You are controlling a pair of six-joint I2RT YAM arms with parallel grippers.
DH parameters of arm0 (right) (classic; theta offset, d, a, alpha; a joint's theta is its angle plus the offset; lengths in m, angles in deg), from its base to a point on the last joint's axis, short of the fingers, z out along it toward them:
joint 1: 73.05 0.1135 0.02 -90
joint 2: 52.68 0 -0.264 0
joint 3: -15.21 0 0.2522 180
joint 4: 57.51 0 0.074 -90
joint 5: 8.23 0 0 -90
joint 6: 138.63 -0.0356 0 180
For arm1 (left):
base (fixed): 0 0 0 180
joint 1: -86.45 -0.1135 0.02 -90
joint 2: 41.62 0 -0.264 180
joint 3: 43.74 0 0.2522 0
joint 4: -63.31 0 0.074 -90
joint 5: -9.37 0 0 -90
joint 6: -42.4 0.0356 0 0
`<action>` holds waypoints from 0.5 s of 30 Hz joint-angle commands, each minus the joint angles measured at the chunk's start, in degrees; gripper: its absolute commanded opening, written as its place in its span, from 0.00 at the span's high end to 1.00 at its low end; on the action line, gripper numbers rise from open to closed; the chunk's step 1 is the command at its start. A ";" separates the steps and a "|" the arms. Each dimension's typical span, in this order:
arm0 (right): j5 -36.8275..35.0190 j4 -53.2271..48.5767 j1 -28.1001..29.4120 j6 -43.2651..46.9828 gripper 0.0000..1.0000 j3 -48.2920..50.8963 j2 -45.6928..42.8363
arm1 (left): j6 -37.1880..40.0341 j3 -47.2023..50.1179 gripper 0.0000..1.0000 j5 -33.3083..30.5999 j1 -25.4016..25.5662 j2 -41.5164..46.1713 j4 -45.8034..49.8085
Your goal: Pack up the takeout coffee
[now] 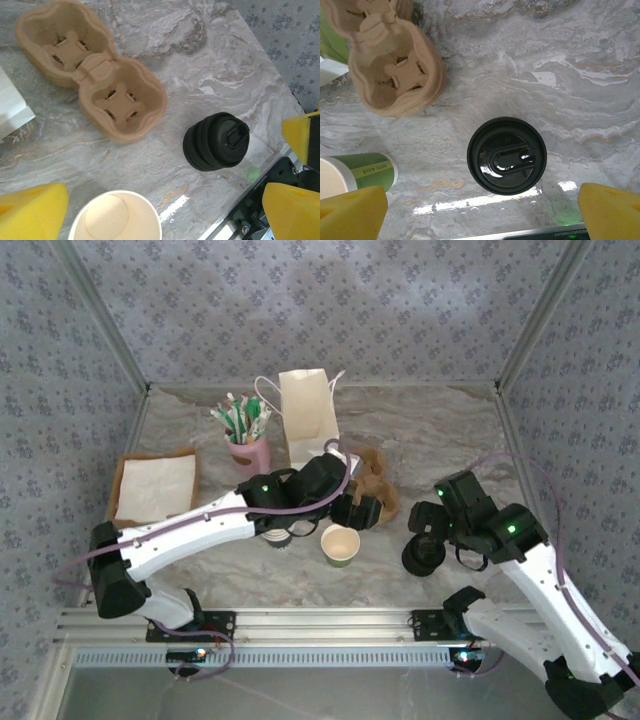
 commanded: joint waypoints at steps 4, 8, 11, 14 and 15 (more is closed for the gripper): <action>-1.08 2.15 -1.24 -0.43 0.00 2.12 4.49 | -0.71 3.61 0.01 -2.33 0.29 3.70 -3.45; 0.91 4.77 -3.15 -1.21 0.00 5.43 5.41 | -0.55 5.44 0.01 -2.65 0.29 4.10 -3.70; 2.49 8.16 -4.67 -1.40 0.01 9.79 5.21 | -0.50 7.91 0.01 -3.29 0.29 5.47 -5.37; 5.78 10.38 -6.19 -1.40 0.04 12.48 6.25 | -0.48 9.84 0.01 -4.72 0.27 6.96 -6.30; 6.47 10.57 -6.35 -1.56 0.04 13.08 6.76 | -0.41 10.20 0.01 -5.12 0.29 7.33 -6.28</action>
